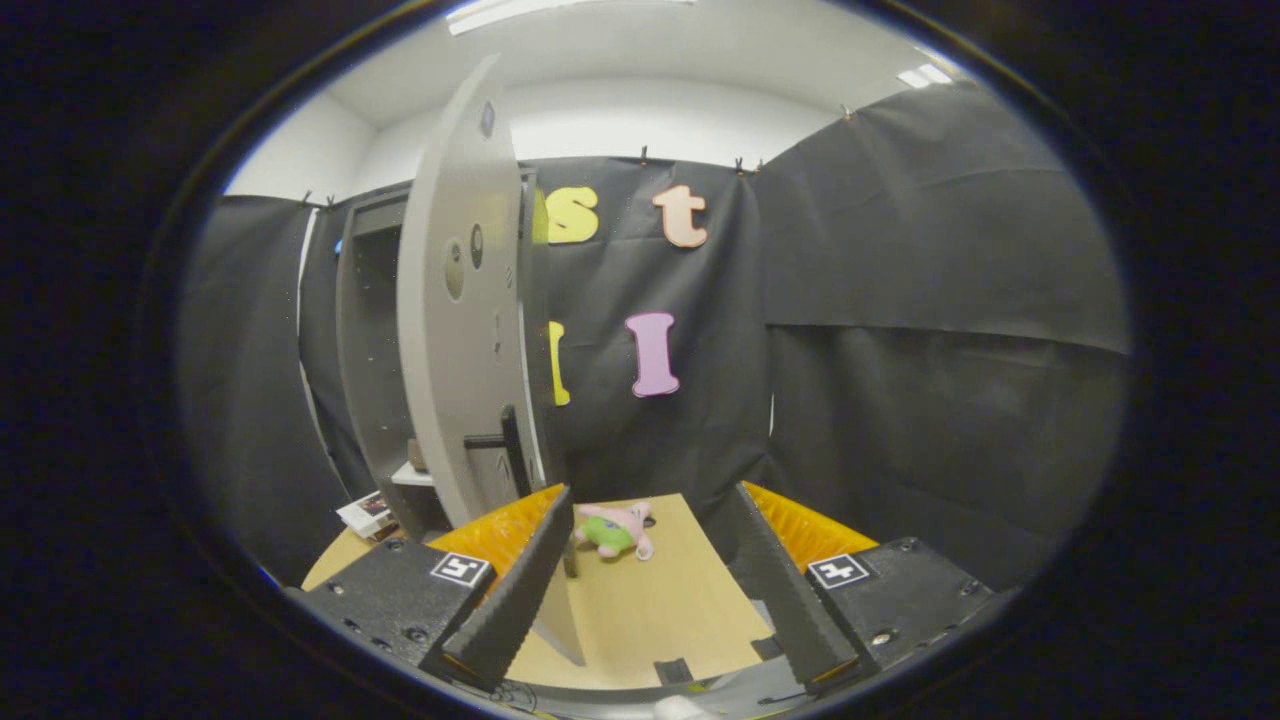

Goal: Open the shoe cabinet door, grab the shoes and put them into the shoe cabinet, then close the shoe cabinet door.

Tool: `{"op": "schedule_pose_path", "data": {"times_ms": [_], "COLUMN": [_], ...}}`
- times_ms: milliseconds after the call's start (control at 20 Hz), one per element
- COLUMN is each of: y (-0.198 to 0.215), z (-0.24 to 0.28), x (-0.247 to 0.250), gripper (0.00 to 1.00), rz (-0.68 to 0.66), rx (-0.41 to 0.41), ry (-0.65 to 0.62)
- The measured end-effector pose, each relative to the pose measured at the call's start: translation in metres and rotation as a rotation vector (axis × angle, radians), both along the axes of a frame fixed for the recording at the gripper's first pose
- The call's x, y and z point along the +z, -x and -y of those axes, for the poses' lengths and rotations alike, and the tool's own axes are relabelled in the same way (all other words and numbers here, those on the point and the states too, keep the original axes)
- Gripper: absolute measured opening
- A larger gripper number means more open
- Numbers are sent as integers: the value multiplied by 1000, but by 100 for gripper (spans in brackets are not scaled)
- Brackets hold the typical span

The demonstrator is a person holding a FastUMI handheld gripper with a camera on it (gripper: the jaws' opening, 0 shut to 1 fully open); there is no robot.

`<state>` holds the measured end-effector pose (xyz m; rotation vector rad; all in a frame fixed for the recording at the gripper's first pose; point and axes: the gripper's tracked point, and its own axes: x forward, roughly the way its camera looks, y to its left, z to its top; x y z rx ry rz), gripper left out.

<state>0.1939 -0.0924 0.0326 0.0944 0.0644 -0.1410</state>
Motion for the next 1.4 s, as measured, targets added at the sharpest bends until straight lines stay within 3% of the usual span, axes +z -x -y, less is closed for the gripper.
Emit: {"op": "schedule_pose_path", "data": {"times_ms": [500, 700, 950, 1400], "y": [-46, -48, -45, -44], "z": [-38, -45, -56, -171], "x": [-17, -15, -14, -20], "gripper": [99, 98, 94, 94], "rz": [-15, -8, -15, -33], "rx": [331, 369, 340, 392], "ry": [36, 51, 127, 24]}}
